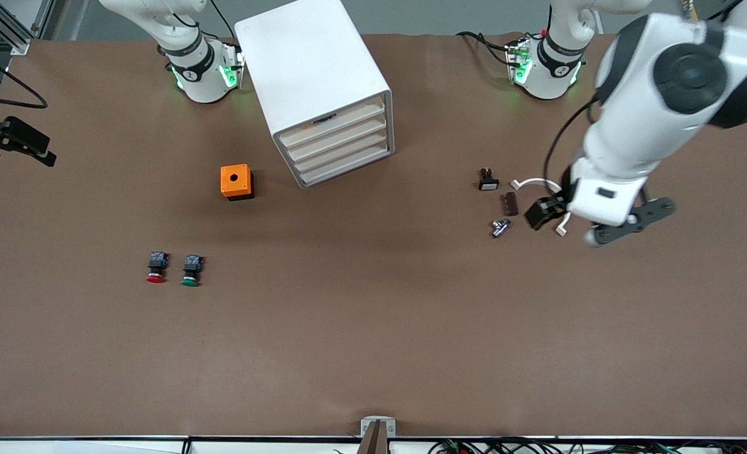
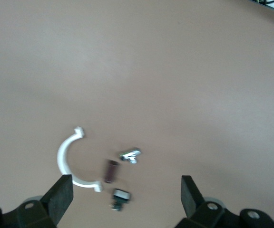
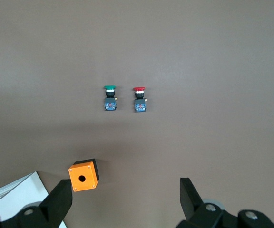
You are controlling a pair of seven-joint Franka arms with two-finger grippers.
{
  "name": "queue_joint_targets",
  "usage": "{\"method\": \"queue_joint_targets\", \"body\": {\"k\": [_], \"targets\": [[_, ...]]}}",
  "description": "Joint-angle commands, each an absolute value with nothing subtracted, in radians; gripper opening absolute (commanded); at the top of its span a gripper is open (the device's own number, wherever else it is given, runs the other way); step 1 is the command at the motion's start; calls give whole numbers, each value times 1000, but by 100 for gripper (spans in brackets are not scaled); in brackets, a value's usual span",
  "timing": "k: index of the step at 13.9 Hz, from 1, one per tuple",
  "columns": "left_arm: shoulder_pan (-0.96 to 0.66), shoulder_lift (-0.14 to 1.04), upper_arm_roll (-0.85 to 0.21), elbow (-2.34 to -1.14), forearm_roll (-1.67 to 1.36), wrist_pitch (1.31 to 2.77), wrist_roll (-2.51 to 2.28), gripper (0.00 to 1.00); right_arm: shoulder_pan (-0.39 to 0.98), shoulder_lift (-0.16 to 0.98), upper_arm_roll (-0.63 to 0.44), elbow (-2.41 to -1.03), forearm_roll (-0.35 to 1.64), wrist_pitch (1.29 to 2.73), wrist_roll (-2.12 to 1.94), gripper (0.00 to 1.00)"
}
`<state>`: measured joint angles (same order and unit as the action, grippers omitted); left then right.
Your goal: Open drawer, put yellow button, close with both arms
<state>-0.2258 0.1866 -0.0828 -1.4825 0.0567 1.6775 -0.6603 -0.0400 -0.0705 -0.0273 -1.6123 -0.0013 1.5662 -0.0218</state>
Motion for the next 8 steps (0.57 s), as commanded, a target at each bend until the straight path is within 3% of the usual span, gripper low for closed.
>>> {"method": "queue_joint_targets", "body": {"k": [1,5,8], "targets": [[-137,98,-100,-1514,31,1606,-501,100,-48,-58,-20,-1569,0,1551,-34,100],[-5,0,-97,-1577,-32,1560,-238,100,-49,-58,-20,-1562,0,1551,-35,100],[6,-63,-80,-1600,-35,1522,-163,100,-48,-58,-20,-1562,-2,1551,-35,100]]}}
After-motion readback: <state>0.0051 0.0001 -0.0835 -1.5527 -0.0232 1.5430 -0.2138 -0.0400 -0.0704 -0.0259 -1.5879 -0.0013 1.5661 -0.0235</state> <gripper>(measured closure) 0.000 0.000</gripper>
